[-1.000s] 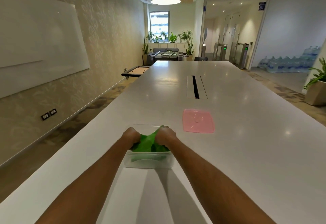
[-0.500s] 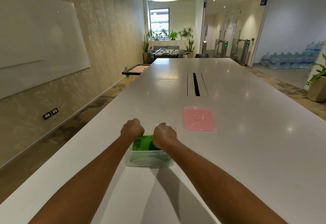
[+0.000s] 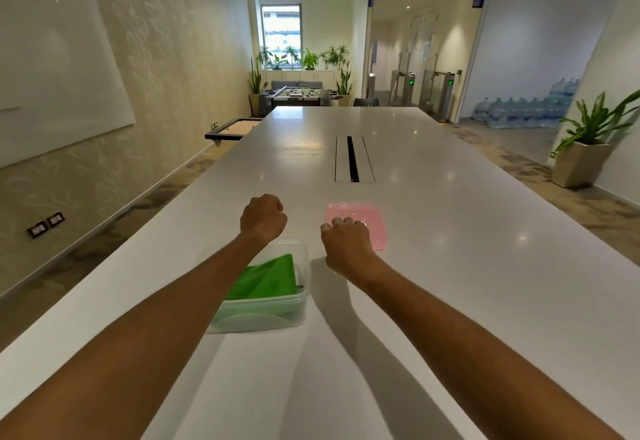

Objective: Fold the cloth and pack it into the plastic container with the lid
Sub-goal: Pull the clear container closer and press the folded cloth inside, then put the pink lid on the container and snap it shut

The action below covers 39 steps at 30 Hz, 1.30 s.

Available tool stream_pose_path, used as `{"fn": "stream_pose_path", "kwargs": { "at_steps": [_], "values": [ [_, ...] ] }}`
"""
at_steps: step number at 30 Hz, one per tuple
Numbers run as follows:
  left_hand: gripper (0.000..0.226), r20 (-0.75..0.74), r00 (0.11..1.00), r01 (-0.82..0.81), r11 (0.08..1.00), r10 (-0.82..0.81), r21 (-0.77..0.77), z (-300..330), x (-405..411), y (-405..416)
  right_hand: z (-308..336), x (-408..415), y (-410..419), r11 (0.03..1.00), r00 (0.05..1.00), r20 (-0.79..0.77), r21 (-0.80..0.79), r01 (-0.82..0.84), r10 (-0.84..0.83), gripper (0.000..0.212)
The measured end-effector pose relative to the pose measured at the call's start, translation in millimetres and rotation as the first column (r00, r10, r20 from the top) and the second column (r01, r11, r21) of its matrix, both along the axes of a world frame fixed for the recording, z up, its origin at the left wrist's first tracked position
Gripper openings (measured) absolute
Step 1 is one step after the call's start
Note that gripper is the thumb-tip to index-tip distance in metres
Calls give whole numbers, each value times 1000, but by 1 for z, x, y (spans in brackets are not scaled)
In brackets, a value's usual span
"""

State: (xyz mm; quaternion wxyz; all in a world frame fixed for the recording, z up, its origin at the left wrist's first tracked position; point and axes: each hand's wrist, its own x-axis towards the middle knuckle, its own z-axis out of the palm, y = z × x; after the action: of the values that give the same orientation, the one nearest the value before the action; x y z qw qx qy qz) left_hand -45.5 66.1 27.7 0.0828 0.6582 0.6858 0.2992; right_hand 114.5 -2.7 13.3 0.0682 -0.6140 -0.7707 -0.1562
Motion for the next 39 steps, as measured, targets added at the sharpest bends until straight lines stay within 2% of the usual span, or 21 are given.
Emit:
{"fn": "stream_pose_path", "kwargs": {
  "at_steps": [8,14,23,30,34,39],
  "values": [
    [28,-18,988,151,988,-152,-34,-11,59,38,-32,51,28,998,999,32,-62,-29,31,38],
    [33,-117,964,231,969,-240,-84,-26,93,80,-56,78,56,993,997,47,-97,-63,68,37],
    [44,-133,943,273,939,-304,-211,-57,125,151,-83,109,96,981,995,-47,-170,-96,89,56],
    [49,-183,925,289,930,-332,-228,-83,140,190,-95,120,113,970,977,-164,-178,-168,140,58],
    [55,-215,921,264,928,-324,-264,-93,146,207,-102,125,118,957,969,-174,-200,-208,175,56],
    [48,-250,911,246,919,-328,-308,-111,148,214,-110,129,121,945,969,-166,-241,-221,184,58]
  ]
}}
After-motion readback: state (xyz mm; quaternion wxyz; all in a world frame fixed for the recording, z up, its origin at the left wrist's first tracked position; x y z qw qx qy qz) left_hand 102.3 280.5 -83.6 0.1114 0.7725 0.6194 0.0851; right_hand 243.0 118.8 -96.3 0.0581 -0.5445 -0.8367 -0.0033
